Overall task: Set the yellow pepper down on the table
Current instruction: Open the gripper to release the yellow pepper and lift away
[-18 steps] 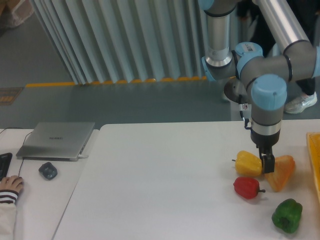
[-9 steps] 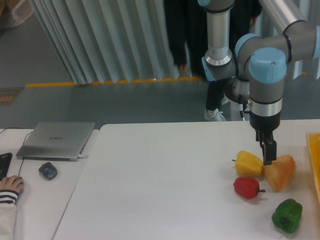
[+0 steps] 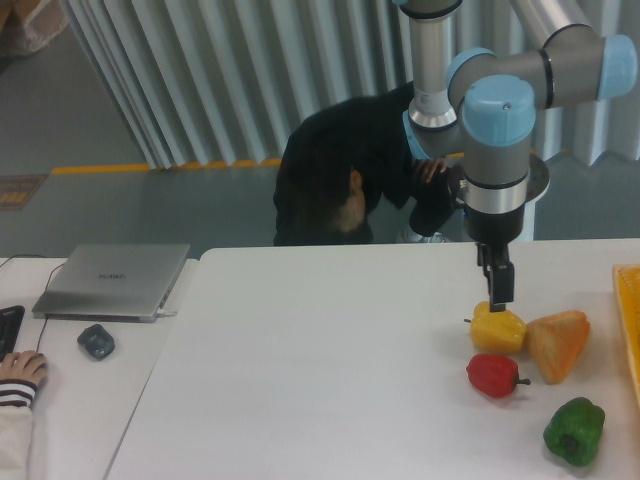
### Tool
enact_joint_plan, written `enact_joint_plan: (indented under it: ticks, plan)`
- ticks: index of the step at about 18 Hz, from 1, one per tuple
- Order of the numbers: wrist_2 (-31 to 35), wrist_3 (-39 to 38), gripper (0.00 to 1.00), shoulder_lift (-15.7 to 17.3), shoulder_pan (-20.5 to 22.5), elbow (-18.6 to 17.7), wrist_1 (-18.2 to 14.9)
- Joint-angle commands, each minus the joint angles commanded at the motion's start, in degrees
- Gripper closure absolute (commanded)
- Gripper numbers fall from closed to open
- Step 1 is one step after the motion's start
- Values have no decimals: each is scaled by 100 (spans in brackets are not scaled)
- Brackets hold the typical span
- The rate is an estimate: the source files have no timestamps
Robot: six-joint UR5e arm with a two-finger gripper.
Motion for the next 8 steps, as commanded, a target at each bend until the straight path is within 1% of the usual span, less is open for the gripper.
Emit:
enact_joint_plan:
  ticks: [2,8]
  plan:
    - [18,53,0,61,0,-44,0]
    - [18,18,0,62,0,-44,0]
